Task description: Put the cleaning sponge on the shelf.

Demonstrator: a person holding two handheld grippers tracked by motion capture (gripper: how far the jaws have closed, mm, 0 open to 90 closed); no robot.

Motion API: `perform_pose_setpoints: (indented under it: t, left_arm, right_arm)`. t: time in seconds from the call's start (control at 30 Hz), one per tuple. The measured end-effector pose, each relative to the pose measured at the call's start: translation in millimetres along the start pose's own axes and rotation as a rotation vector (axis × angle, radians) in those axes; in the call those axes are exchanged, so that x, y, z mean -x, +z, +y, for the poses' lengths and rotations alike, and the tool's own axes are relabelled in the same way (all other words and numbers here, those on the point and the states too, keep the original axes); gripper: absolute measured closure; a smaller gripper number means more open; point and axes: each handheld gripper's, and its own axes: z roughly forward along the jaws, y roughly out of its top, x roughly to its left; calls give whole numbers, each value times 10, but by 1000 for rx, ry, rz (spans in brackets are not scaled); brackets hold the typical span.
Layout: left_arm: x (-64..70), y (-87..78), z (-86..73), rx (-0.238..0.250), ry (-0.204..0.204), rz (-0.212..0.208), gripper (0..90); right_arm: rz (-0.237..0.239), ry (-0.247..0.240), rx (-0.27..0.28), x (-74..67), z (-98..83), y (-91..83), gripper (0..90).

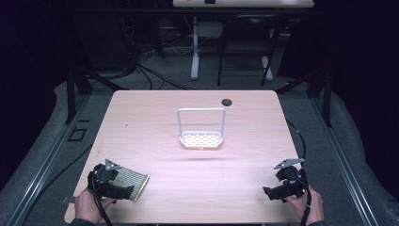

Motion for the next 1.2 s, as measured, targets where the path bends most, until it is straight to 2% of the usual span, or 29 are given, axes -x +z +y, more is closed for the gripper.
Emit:
perform_pose_setpoints:
  t: [0.37,0.47,0.77,1.03,1.07,1.2]
  left_arm:
    - [-12,54,25,14,-19,-38,0]
    - [-14,88,50,1,-16,-44,0]
    - [-17,163,83,-24,-33,-38,0]
    - [-58,212,70,-53,-42,-30,0]
    - [-64,220,68,-57,-40,-34,0]
    - [-61,244,64,-58,-54,-52,0]
  right_arm:
    - [-19,-60,-12,-68,33,22,0]
    - [-17,-67,-7,-83,47,25,0]
    - [2,-70,-10,-105,63,39,0]
    - [1,-78,-2,-125,73,35,0]
    - [-3,-90,-7,-122,72,32,0]
    - [5,-79,-3,-132,73,29,0]
